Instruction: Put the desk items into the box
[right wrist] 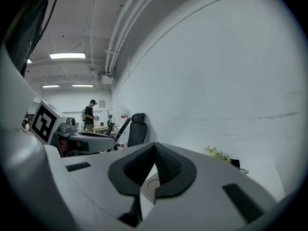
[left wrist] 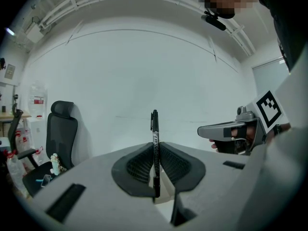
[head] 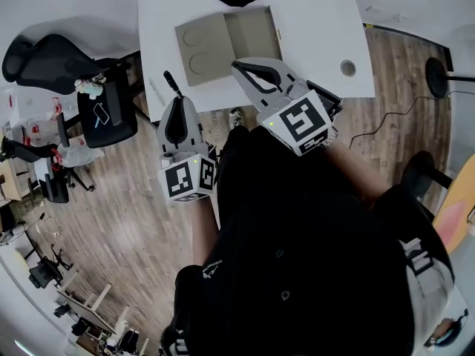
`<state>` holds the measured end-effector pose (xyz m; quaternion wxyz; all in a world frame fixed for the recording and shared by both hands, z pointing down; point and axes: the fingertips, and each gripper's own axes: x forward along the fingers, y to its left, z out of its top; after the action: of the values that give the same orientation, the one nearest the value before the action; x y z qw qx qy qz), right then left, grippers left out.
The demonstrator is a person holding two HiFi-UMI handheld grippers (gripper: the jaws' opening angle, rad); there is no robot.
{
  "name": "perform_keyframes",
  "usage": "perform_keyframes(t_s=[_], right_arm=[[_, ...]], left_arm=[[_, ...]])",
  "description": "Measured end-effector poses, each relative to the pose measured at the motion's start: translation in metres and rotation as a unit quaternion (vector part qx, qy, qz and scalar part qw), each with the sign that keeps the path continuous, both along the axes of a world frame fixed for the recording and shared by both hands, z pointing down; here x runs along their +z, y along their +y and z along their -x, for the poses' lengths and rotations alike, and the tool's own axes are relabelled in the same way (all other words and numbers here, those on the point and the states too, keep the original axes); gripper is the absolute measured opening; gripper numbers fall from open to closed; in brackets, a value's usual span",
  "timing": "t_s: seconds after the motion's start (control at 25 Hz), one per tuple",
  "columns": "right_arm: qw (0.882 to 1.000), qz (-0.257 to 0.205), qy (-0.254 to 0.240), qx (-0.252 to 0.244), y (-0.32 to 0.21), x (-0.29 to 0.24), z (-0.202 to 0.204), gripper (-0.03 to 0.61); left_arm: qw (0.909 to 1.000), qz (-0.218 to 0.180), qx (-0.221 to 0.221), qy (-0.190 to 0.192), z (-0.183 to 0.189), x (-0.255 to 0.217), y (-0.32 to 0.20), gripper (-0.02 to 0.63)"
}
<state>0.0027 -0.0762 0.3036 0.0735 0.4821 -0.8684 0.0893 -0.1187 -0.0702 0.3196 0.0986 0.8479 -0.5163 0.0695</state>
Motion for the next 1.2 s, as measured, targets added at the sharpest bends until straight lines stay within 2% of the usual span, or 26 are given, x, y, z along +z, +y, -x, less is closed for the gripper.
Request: perform_keyframes(t_s=[0.24,0.56,1.2], right_arm=[[1.000,0.001,-0.001,0.016,-0.001,0.002,-0.006,-0.002],[0.998,0.009,0.004,0.056,-0.003,0.005,-0.025,-0.002],[0.988,0.023,0.010,0.151,-0.007,0.016,-0.063,-0.001]], left_arm=[[0.9999,0.005,0.015,0.000,-0.008,0.005,-0.006,0.048],[0.9974,0.004,0.070,-0.013,-0.035,0.009,-0.019,0.048],[0.9844,0.026,0.173,-0.016,-0.083,0.031,-0.047,0.048]])
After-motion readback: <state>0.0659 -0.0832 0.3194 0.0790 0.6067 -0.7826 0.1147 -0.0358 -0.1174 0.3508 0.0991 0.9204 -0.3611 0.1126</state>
